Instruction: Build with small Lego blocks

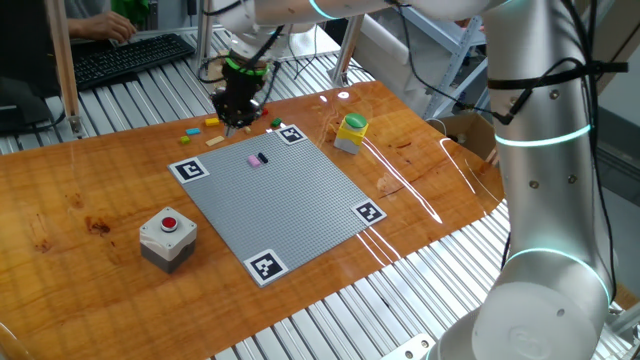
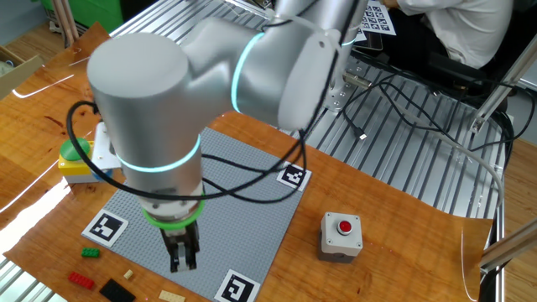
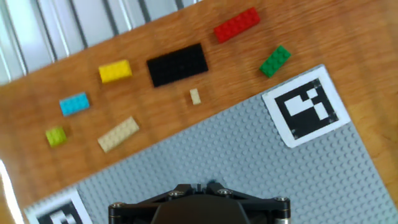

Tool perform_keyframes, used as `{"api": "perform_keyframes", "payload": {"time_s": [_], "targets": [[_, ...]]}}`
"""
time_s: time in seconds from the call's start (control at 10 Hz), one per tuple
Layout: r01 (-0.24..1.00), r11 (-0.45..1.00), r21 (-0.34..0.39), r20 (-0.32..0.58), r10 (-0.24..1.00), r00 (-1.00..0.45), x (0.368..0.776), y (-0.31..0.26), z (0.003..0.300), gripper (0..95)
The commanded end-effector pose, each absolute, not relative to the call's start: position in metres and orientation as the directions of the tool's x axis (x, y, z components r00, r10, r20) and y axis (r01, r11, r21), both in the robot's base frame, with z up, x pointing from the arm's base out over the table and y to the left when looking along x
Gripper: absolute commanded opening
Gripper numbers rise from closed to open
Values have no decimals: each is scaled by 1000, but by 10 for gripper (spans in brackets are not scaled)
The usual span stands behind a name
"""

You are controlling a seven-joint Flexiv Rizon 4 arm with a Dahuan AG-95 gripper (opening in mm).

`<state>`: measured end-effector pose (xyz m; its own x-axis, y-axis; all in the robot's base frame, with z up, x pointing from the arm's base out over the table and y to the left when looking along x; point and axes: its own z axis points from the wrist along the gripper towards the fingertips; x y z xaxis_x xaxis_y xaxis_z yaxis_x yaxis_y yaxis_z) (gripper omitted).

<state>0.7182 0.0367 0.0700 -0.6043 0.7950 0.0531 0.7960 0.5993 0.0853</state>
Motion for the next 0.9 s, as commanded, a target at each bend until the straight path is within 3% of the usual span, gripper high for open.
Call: {"api": "perform_keyframes", "payload": {"time_s": [0.1,0.5,0.6,0.9], "targets": [[853,517,65,42,853,-520,726,52,70,0],[897,440,51,32,897,-442,736,66,67,0],[902,428,45,22,903,-430,737,67,66,190],[927,373,37,8,927,-374,745,71,62,190]]}}
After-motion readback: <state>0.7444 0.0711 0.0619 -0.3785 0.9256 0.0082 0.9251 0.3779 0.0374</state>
